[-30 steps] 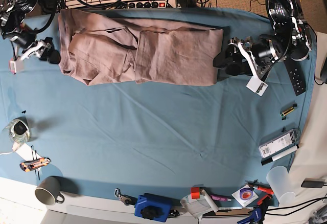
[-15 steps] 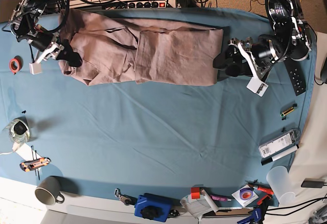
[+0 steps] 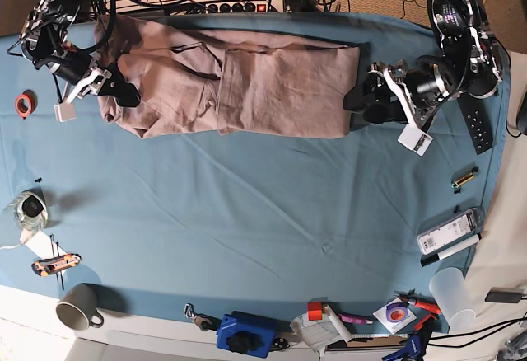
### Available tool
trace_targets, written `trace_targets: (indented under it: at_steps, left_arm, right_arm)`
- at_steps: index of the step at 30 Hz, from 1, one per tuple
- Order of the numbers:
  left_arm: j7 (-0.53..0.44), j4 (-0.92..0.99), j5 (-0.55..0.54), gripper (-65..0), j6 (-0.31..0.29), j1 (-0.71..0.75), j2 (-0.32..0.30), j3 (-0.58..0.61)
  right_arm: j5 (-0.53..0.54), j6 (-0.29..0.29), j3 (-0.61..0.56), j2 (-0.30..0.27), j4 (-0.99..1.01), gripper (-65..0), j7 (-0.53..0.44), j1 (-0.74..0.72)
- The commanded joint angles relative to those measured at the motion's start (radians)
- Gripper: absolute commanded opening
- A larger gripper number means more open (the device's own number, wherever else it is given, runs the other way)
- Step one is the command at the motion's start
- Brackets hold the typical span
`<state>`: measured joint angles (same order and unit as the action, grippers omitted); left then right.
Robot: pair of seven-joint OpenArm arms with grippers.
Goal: Fold the T-shirt properly
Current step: 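Grasp the shirt end at the right gripper and lift it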
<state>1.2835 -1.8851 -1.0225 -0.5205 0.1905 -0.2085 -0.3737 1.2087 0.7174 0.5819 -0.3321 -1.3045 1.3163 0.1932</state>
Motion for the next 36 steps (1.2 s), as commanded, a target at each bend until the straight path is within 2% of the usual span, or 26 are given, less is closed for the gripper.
trace_targets:
  at_steps: [1,4,7,14,19,24,27,31,33,36]
  left_arm:
    - [-0.021,-0.017,-0.029,-31.5,-0.001,-0.008,-0.007,-0.002]
    - [-0.021,-0.017,-0.029,-31.5,-0.001,-0.008,-0.007,-0.002]
    - [-0.026,-0.017,-0.029,-31.5,-0.001,-0.008,-0.007,-0.002]
    - [-0.027,-0.017,-0.030,-31.5,0.000,-0.008,-0.007,-0.002]
    - [-0.027,-0.017,-0.031,-31.5,0.000,-0.008,-0.007,-0.002]
    - [-0.026,-0.017,-0.031,-31.5,0.000,-0.008,-0.007,-0.002]
    - [-0.026,-0.017,-0.031,-31.5,0.000,-0.008,-0.008,-0.002]
    - [-0.023,-0.017,-0.031,-31.5,0.000,-0.008,-0.008,-0.002]
    - [-0.023,-0.017,-0.031,-31.5,0.000,-0.008,-0.008,-0.002]
    - [-0.001,-0.029,-0.030,-31.5,0.010,-0.008,-0.008,-0.003]
  right_arm:
    - [-0.114,-0.019,-0.001,-0.011,0.005,-38.0,0.080,0.023]
    - [-0.113,-0.019,0.000,-0.011,0.005,-55.8,0.080,0.025]
    - [-0.114,-0.019,-0.001,-0.011,0.005,-65.0,0.080,0.021]
    - [-0.108,-0.019,0.000,-0.018,0.003,-65.0,0.080,0.008]
    - [-0.140,-0.019,0.000,-0.017,0.003,-65.0,0.076,-0.084]
    - [-0.267,-0.019,0.000,-0.017,0.003,-65.0,0.010,-0.223]
    - [-0.396,-0.019,0.001,-0.017,0.003,-65.0,-0.036,-0.299]
    - [-0.565,-0.019,0.001,-0.017,0.003,-65.0,-0.149,-0.364]
    - [-0.598,-0.019,0.000,-0.017,0.003,-65.0,-0.172,-0.382]
    - [-0.595,-0.019,0.000,-0.016,0.003,-65.0,-0.158,-0.392]
